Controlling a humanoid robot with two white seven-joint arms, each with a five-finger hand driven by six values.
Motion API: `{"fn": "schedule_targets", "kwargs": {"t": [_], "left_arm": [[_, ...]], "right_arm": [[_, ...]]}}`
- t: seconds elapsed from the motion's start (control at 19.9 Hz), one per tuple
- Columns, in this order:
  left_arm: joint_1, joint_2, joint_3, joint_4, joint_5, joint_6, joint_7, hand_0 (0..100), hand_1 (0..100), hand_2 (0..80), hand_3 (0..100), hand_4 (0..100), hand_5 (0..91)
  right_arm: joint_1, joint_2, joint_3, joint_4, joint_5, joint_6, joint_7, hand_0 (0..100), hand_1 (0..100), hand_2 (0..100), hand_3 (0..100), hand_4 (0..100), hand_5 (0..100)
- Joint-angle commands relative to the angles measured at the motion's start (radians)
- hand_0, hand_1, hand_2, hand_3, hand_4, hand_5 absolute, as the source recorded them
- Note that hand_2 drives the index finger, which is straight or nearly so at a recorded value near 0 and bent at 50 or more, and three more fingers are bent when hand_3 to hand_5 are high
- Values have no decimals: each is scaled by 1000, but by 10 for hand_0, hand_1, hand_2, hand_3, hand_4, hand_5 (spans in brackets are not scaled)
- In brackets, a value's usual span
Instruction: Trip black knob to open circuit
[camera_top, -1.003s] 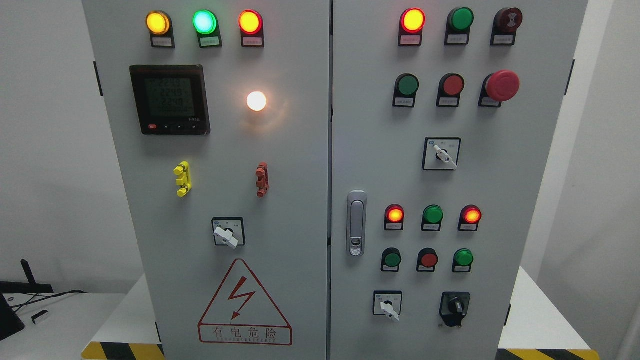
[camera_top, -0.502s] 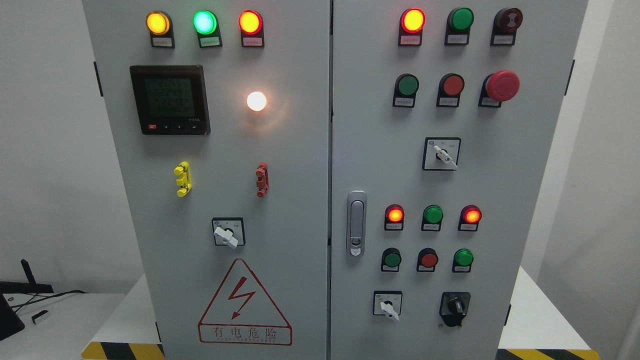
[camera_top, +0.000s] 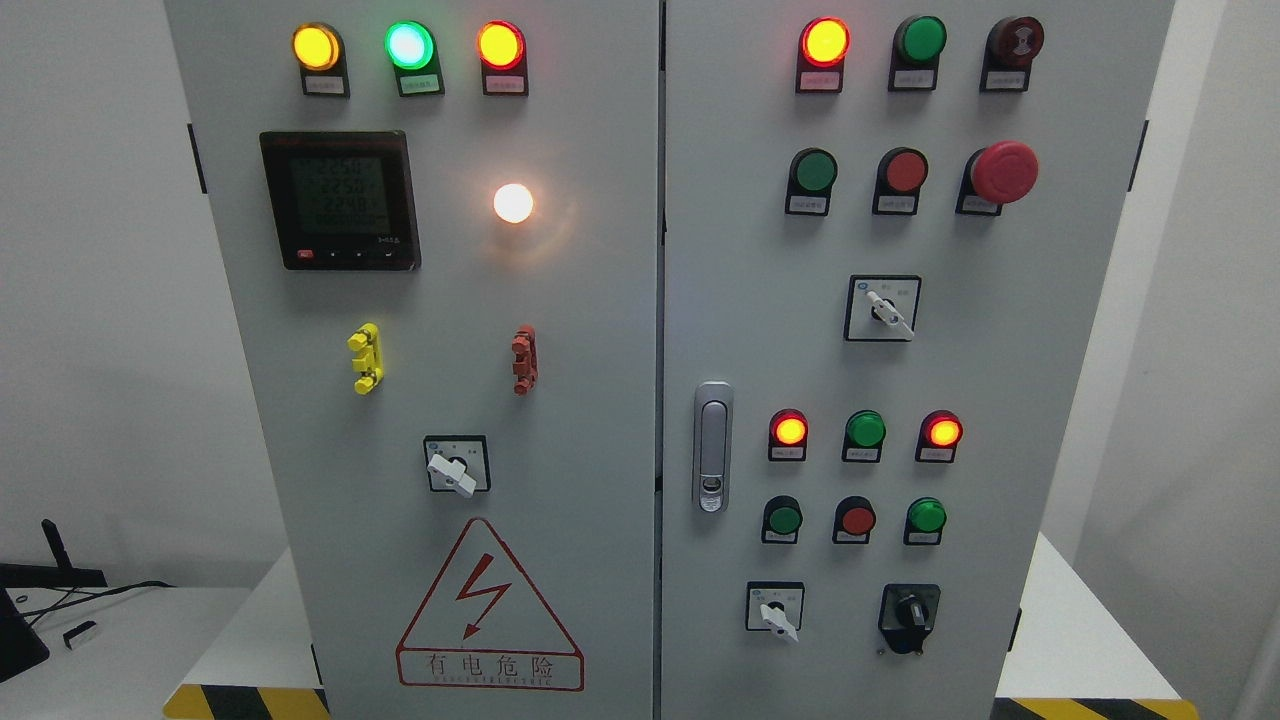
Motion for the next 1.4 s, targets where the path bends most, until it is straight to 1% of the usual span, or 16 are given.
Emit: {"fn": "schedule_targets", "kwargs": {"t": [0.0, 0.05, 0.1, 0.2, 0.25, 0.3, 0.45, 0.6, 0.65, 0.7, 0.8, 0.85, 1.0, 1.1, 1.25, 1.35], "left_arm": [[0, 0, 0, 0, -31, 1, 1, 120, 389, 0, 0, 0, 0], [0, 0, 0, 0, -31, 1, 1, 120, 389, 0, 0, 0, 0], [0, 0, 0, 0, -31, 1, 1, 120, 389, 0, 0, 0, 0], [0, 0, 0, 0, -31, 1, 1, 120, 389, 0, 0, 0, 0], [0, 0, 0, 0, -31, 1, 1, 120, 389, 0, 0, 0, 0], [0, 0, 0, 0, -31, 1, 1, 120, 389, 0, 0, 0, 0], [0, 0, 0, 0, -31, 1, 1, 120, 389, 0, 0, 0, 0], [0, 0, 0, 0, -31, 1, 1, 120, 389, 0, 0, 0, 0], [0, -1, 0, 0, -31, 1, 1, 120, 389, 0, 0, 0, 0], [0, 0, 0, 0, -31, 1, 1, 120, 389, 0, 0, 0, 0], [0, 0, 0, 0, -31, 1, 1, 120, 389, 0, 0, 0, 0], [0, 0, 0, 0, -31, 1, 1, 120, 389, 0, 0, 0, 0], [0, 0, 0, 0, -31, 1, 1, 120, 389, 0, 0, 0, 0], [0, 0, 0, 0, -31, 1, 1, 120, 389, 0, 0, 0, 0], [0, -1, 0, 0, -31, 1, 1, 120, 389, 0, 0, 0, 0], [0, -1, 0, 0, -31, 1, 1, 120, 389, 0, 0, 0, 0]], "right_arm": [[133, -2, -141, -679, -135, -2, -5, 75, 331, 271, 662, 578, 428], [132, -4, -155, -720, -140, 0, -16, 72, 354, 279, 748, 651, 490], [130, -4, -175, -766, -154, 0, -28, 77, 364, 280, 848, 732, 604], [129, -5, -206, -855, -180, 14, -48, 78, 382, 283, 972, 834, 752], [125, -9, -222, -891, -184, 27, -60, 81, 402, 292, 1000, 915, 833], [119, -12, -244, -928, -200, 38, -74, 84, 436, 303, 1000, 956, 862], [77, -21, -304, -985, -220, 50, -92, 121, 536, 348, 1000, 1000, 906], [-40, -27, -342, -1008, -218, 164, -102, 155, 567, 397, 1000, 1000, 921], [-92, -36, -348, -1008, -217, 208, -111, 157, 573, 404, 1000, 1000, 923], [-139, -56, -354, -1006, -217, 254, -137, 158, 583, 417, 1000, 1000, 928], [-232, -102, -356, -1002, -217, 334, -195, 168, 590, 441, 1000, 1000, 935], [-274, -111, -355, -1000, -218, 362, -204, 180, 588, 457, 1000, 1000, 938], [-405, -99, -353, -1000, -212, 454, -206, 208, 584, 478, 1000, 1000, 941], [-486, -102, -351, -992, -208, 518, -209, 220, 580, 485, 1000, 1000, 942], [-549, -130, -322, -968, -207, 532, -237, 234, 576, 488, 1000, 1000, 942], [-600, -133, -292, -950, -203, 546, -256, 243, 571, 488, 1000, 1000, 942]]}}
